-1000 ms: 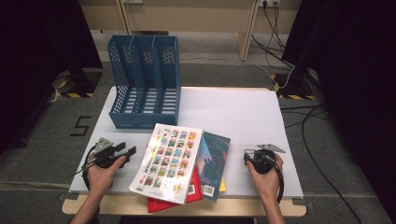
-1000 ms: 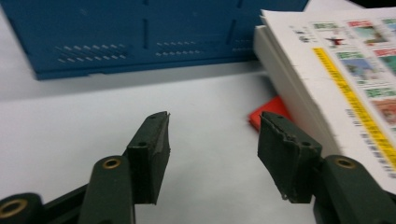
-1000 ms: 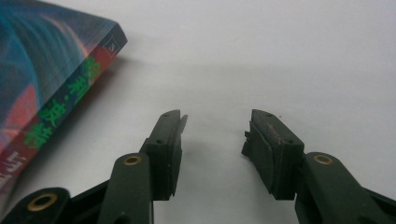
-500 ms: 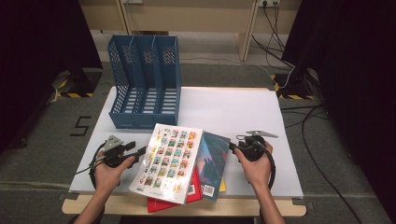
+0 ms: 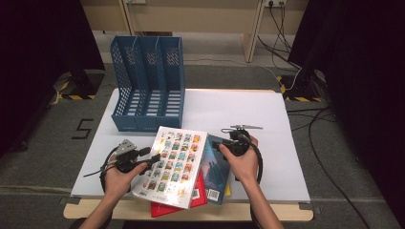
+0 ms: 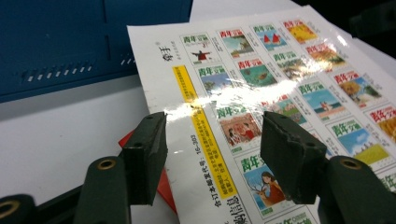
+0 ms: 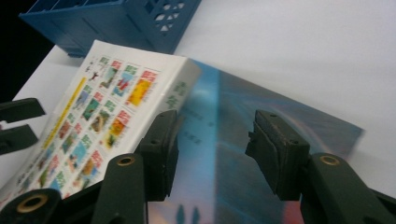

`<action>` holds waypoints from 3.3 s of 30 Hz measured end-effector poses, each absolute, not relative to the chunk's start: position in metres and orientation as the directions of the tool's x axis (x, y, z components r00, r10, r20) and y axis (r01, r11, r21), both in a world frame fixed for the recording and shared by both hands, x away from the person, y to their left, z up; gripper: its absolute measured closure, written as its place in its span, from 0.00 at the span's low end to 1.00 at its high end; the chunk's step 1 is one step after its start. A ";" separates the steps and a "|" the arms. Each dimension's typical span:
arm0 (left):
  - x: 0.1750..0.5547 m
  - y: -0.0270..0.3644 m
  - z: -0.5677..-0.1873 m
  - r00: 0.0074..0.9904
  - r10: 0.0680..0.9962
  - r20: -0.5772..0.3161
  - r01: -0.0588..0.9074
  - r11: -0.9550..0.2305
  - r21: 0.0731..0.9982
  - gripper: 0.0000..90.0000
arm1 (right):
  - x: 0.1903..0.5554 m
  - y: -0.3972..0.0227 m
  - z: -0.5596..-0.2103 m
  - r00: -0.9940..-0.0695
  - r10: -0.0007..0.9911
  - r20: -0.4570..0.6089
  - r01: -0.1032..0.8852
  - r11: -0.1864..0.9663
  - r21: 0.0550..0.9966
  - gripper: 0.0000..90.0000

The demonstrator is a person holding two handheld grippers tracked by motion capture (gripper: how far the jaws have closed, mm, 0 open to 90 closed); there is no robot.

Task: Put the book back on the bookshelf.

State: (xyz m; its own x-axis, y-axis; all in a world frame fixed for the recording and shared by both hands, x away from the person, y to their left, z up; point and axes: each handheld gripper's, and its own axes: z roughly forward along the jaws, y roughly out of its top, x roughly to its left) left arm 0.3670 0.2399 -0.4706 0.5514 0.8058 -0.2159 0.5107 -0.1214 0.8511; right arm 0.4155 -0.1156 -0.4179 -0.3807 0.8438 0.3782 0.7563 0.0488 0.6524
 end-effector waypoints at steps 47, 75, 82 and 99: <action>0.370 0.249 -0.485 0.487 0.817 -0.308 0.604 -0.060 0.795 0.49 | 0.461 -0.045 -0.424 -0.374 0.737 0.563 0.870 0.067 0.489 0.73; 0.361 0.273 -0.442 0.465 0.830 -0.310 0.490 0.050 0.870 0.44 | 0.440 0.004 -0.345 -0.507 0.657 0.558 0.790 0.095 0.605 0.82; 0.356 0.283 -0.431 0.448 0.842 -0.300 0.464 0.068 0.883 0.43 | 0.442 0.020 -0.332 -0.563 0.628 0.537 0.755 0.126 0.644 0.82; 0.343 0.301 -0.406 0.404 0.870 -0.282 0.409 0.104 0.906 0.38 | 0.451 0.057 -0.317 -0.634 0.580 0.512 0.700 0.147 0.699 0.82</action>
